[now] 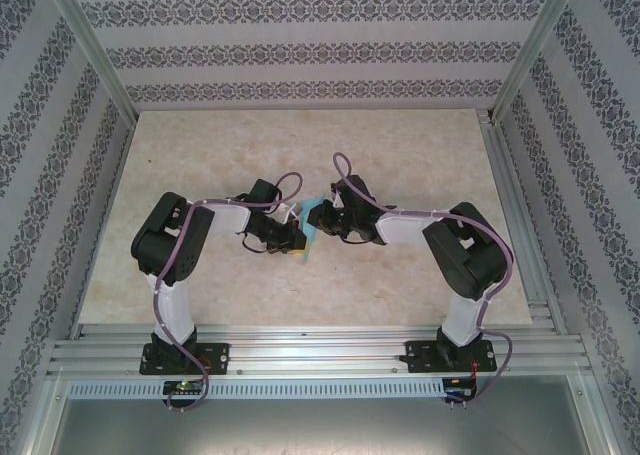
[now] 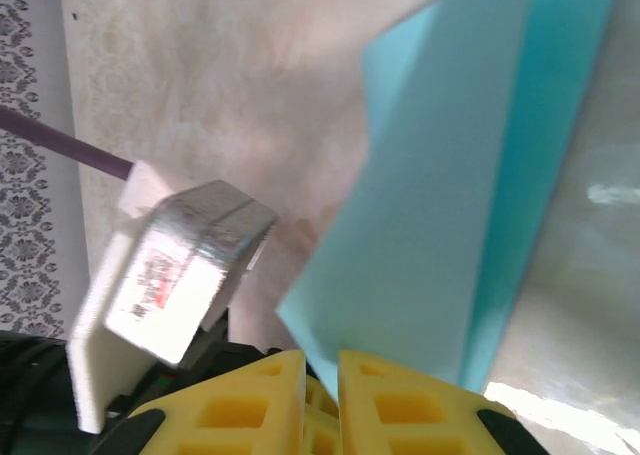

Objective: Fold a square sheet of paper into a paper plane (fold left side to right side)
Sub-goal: Fold the wing for the fifth time at the center of the table.

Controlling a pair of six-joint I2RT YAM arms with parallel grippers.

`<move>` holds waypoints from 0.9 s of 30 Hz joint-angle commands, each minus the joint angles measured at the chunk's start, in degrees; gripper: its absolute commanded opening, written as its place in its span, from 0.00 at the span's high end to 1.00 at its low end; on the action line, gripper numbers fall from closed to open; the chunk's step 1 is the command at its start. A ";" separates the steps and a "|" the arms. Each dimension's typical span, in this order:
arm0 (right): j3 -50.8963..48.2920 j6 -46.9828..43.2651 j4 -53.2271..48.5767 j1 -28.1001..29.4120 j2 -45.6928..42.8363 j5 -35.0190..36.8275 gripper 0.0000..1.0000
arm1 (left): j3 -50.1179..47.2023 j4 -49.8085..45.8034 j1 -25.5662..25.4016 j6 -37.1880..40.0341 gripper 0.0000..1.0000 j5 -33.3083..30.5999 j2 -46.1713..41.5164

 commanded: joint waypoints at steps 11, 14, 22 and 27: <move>3.35 0.77 -0.47 1.36 4.20 0.88 0.83 | -0.77 -1.24 -1.94 2.66 1.00 -5.55 6.51; 3.74 -0.04 -1.99 1.23 4.65 1.76 0.83 | -0.74 -1.23 -1.93 2.71 1.00 -5.54 6.51; 5.13 -2.02 -5.69 1.12 5.48 3.49 0.83 | -0.67 -1.36 -1.97 2.92 1.00 -5.25 6.86; 5.46 -2.62 -7.09 0.88 6.32 3.87 0.83 | -0.67 -1.32 -1.96 3.05 1.00 -4.99 7.04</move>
